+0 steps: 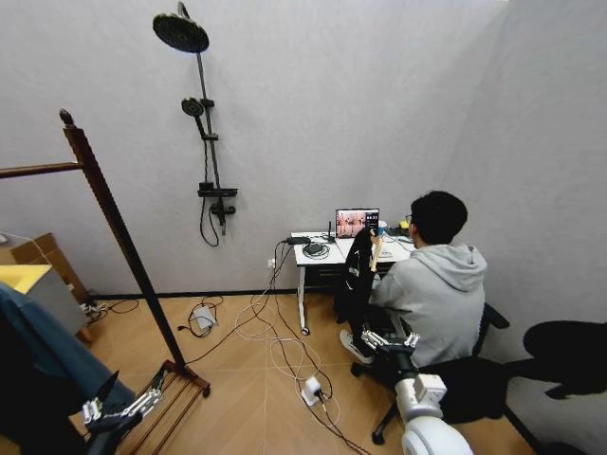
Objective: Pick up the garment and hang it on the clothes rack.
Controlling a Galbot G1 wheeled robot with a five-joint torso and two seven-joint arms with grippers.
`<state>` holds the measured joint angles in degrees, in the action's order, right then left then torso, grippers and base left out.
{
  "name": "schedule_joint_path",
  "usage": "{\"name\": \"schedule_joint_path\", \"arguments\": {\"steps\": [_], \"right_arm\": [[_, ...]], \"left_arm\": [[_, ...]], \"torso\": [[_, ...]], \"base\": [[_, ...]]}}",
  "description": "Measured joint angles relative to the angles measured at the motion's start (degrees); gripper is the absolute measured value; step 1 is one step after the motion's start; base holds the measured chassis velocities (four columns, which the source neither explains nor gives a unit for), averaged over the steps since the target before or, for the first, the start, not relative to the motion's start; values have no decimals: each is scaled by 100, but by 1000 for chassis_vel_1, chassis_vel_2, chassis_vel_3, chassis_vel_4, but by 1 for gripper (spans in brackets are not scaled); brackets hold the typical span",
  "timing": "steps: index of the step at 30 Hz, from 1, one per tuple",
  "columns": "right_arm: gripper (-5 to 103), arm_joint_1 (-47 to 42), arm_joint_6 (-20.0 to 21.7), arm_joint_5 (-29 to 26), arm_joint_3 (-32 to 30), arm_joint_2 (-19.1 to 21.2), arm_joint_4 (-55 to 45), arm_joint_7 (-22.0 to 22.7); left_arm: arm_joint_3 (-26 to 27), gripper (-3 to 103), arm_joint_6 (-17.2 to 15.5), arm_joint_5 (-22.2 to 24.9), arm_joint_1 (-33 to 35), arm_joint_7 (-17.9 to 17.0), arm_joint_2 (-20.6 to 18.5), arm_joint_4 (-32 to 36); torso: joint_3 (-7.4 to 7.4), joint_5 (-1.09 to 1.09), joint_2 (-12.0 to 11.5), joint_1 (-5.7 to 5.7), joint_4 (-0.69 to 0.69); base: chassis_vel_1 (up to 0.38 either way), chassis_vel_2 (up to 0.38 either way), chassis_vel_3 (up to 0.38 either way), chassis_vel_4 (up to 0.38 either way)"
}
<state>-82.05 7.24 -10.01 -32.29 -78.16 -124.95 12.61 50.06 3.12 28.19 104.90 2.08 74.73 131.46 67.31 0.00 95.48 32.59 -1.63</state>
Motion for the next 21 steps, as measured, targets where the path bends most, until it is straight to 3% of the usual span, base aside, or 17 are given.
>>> {"name": "schedule_joint_path", "arguments": {"steps": [11, 21], "right_arm": [[100, -31, 11, 86, 9, -31, -84, 5], [100, -69, 27, 158, 19, -66, -166, 9]], "left_arm": [[0, 100, 0, 0, 0, 0, 0, 0], [0, 100, 0, 0, 0, 0, 0, 0]], "torso": [[0, -1, 0, 1, 1], [-1, 2, 1, -3, 0]], "base": [[89, -106, -98, 98], [237, -227, -227, 224]]}}
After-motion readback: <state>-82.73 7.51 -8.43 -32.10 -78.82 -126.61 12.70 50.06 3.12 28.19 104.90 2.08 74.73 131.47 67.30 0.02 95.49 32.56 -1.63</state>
